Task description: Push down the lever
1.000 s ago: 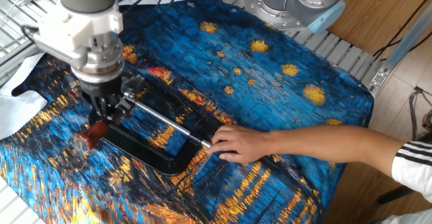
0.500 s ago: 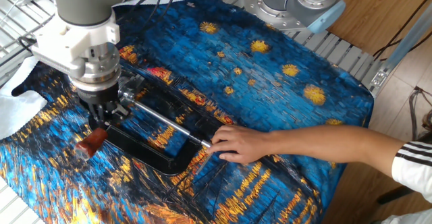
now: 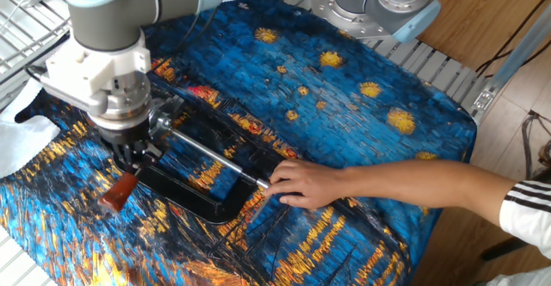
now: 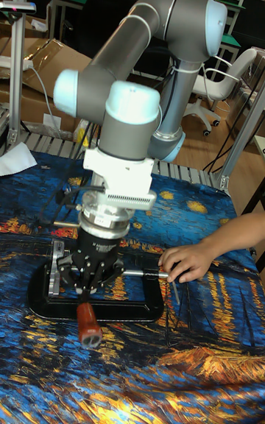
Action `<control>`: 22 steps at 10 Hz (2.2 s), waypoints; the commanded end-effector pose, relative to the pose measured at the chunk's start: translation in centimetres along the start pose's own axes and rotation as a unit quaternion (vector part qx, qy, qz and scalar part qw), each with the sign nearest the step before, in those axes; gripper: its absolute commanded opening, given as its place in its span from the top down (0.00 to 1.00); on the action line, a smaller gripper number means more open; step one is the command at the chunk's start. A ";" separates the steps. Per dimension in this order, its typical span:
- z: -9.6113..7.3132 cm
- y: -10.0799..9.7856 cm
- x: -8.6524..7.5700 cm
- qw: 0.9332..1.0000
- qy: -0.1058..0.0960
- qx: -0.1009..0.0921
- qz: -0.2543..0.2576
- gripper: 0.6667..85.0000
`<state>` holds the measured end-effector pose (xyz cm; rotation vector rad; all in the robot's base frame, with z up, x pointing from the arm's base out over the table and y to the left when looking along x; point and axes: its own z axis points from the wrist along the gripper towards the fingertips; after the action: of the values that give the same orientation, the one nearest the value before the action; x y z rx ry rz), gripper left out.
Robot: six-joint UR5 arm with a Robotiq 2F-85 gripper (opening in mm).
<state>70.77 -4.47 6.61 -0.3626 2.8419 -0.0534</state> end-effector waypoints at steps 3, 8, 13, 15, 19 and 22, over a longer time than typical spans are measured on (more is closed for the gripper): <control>2.1 -0.6 -0.1 1.000 -0.014 -0.002 -0.004 1.00; 2.7 -0.5 -0.1 1.000 -0.014 0.003 -0.001 1.00; -0.9 -1.5 2.8 0.999 0.043 0.021 -0.001 1.00; -4.0 -1.2 4.3 0.998 0.067 0.011 0.018 1.00; -8.4 1.9 7.3 0.990 0.090 -0.002 0.105 1.00; -9.3 5.8 7.3 0.984 0.090 -0.005 0.155 1.00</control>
<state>61.65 -3.65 12.24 -0.0601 3.0316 -0.0555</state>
